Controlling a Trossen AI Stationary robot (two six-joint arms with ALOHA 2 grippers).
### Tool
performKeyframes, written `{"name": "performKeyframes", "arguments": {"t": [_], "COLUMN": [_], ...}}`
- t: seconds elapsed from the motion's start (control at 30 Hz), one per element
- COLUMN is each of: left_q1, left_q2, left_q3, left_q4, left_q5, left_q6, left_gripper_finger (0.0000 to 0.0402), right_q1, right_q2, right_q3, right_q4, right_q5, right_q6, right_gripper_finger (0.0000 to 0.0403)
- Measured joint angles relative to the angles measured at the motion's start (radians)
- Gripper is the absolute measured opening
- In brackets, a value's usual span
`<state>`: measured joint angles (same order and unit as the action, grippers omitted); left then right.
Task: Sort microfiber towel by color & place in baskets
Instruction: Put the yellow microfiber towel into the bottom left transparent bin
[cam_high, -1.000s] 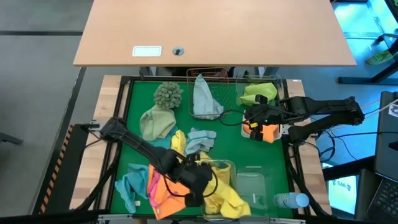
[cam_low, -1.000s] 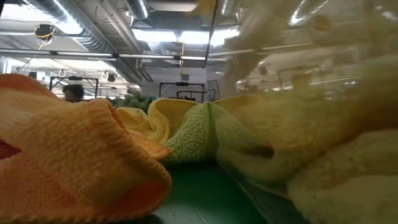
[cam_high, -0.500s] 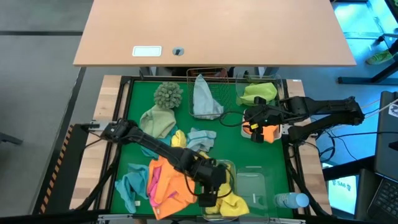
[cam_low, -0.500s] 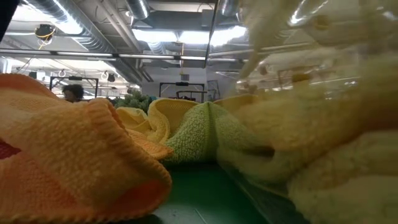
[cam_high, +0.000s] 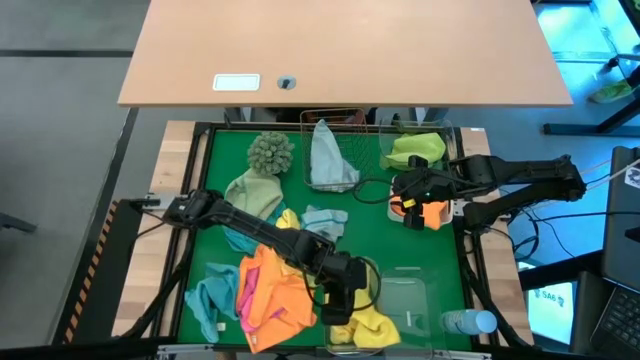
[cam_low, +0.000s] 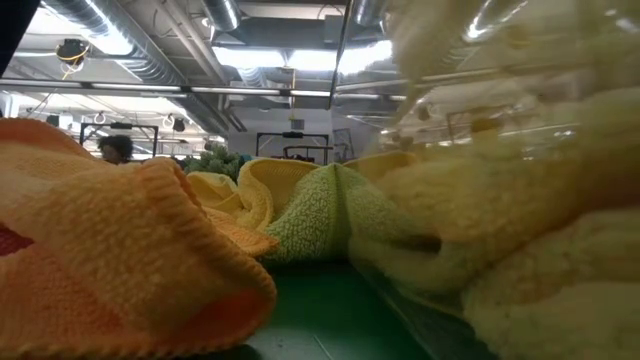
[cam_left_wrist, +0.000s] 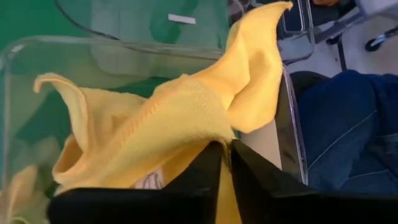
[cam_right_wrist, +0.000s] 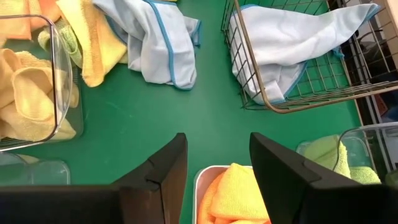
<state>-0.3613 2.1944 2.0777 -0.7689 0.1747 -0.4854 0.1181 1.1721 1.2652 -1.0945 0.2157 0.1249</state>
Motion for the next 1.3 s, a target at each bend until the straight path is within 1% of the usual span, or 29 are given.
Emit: {"name": "performKeyframes", "arguments": {"t": [0.17, 0.27, 0.37, 0.43, 0.5, 0.6, 0.7, 0.8, 0.93, 1.07, 1.17, 1.3], "left_q1": [-0.002, 0.003, 0.018, 0.025, 0.028, 0.028, 0.025, 0.024, 0.024, 0.014, 0.005, -0.012], "left_q2": [0.000, 0.000, 0.000, 0.000, -0.006, -0.027, -0.057, -0.087, -0.140, -0.195, -0.223, -0.234], "left_q3": [0.000, 0.000, 0.000, 0.000, 0.000, 0.000, 0.000, 0.000, 0.000, 0.001, 0.001, 0.001], "left_q4": [0.000, -0.013, -0.023, -0.024, -0.027, -0.027, -0.029, -0.047, -0.129, -0.238, -0.315, -0.397], "left_q5": [0.004, 0.024, 0.104, 0.148, 0.157, 0.144, 0.101, 0.036, -0.042, -0.183, -0.272, -0.333], "left_q6": [0.025, 0.027, 0.049, 0.052, 0.065, 0.114, 0.131, 0.133, 0.156, 0.159, 0.159, 0.159], "left_gripper_finger": [0.0097, 0.0120, 0.0127, 0.0127, 0.0128, 0.0128, 0.0128, 0.0128, 0.0128, 0.0128, 0.0128, 0.0128], "right_q1": [0.000, 0.000, 0.000, 0.003, 0.026, 0.088, 0.165, 0.235, 0.328, 0.428, 0.500, 0.579], "right_q2": [0.000, 0.000, 0.000, 0.000, 0.000, 0.005, 0.011, 0.011, 0.024, 0.059, 0.102, 0.164], "right_q3": [0.000, 0.000, 0.000, 0.000, 0.000, 0.000, -0.001, -0.001, -0.001, -0.001, -0.001, -0.001], "right_q4": [0.000, 0.001, 0.012, 0.035, 0.065, 0.125, 0.152, 0.156, 0.165, 0.180, 0.199, 0.213], "right_q5": [-0.006, -0.055, -0.137, -0.216, -0.296, -0.366, -0.375, -0.342, -0.279, -0.244, -0.243, -0.253], "right_q6": [0.000, -0.001, -0.002, 0.000, 0.000, -0.001, -0.002, 0.000, 0.031, 0.099, 0.141, 0.159], "right_gripper_finger": [0.0172, 0.0172, 0.0172, 0.0172, 0.0172, 0.0172, 0.0172, 0.0172, 0.0172, 0.0172, 0.0172, 0.0172]}}
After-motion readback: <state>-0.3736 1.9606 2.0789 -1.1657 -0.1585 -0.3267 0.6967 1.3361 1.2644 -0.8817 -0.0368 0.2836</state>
